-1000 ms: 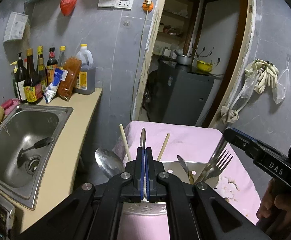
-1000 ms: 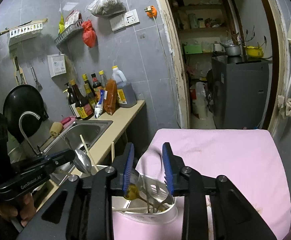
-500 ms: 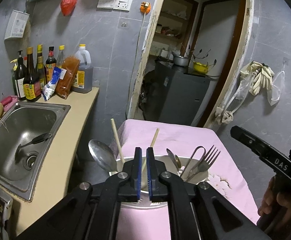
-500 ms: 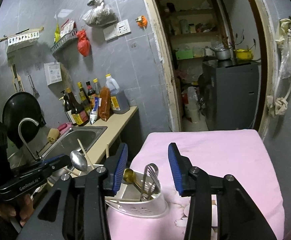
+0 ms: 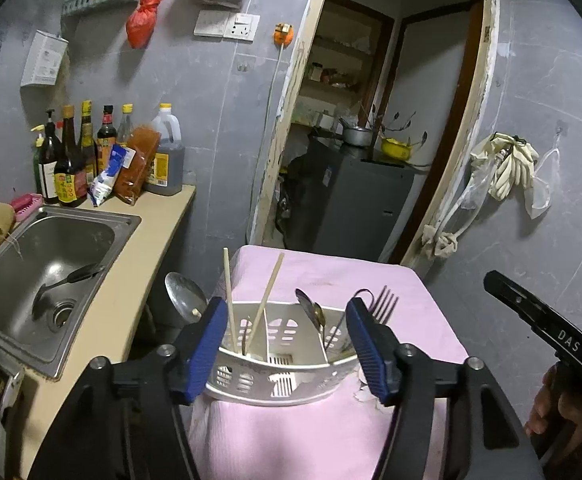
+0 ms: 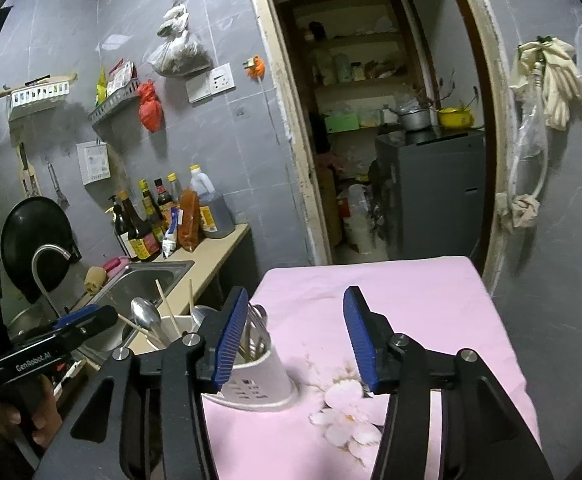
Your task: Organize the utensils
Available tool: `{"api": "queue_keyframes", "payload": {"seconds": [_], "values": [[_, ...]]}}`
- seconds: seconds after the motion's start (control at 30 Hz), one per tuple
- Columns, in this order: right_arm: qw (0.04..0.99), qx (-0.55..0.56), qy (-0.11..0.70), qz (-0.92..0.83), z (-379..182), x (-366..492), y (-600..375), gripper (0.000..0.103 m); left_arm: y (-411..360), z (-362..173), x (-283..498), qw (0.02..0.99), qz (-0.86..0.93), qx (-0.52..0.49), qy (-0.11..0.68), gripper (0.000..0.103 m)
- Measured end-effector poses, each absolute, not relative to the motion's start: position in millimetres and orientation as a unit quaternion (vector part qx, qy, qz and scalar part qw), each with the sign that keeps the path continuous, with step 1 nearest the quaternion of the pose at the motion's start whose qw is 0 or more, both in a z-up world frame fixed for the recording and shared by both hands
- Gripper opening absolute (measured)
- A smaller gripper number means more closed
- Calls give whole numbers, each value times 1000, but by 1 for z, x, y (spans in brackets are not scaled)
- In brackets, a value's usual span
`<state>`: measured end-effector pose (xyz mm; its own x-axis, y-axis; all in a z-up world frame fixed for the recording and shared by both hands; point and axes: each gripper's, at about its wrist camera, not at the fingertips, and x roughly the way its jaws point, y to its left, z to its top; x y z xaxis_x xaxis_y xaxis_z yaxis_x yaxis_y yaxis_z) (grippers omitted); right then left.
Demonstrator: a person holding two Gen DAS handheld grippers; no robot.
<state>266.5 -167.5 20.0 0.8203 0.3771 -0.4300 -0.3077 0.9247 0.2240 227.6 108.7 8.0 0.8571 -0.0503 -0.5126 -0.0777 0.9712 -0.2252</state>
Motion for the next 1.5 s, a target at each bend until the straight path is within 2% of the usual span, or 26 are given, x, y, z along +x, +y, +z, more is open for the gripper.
{"api": "queue_keyframes", "payload": {"seconds": [0.03,0.17,0.23,0.4,0.57,0.6,0.73,1.1,1.5], "values": [[952,71,238,178,21,261,-173,45,106,9,224,956,8,-119,267,65],[955,70,231,173,26,243,-190,61,94,13,204,958,16,-119,260,76],[957,69,227,167,29,233,-200,65,90,15,195,959,18,-120,256,82],[961,67,215,161,36,205,-221,74,74,23,164,963,22,-122,238,89],[966,52,201,157,42,173,-236,97,58,28,136,966,35,-118,227,95],[967,49,198,156,43,168,-238,98,55,29,130,967,39,-117,224,97],[970,41,189,146,47,141,-252,101,45,31,104,971,52,-108,208,100],[977,28,172,124,54,85,-280,101,20,33,49,977,65,-85,182,101],[979,12,163,125,61,53,-281,101,9,33,23,979,59,-75,179,101]]}}
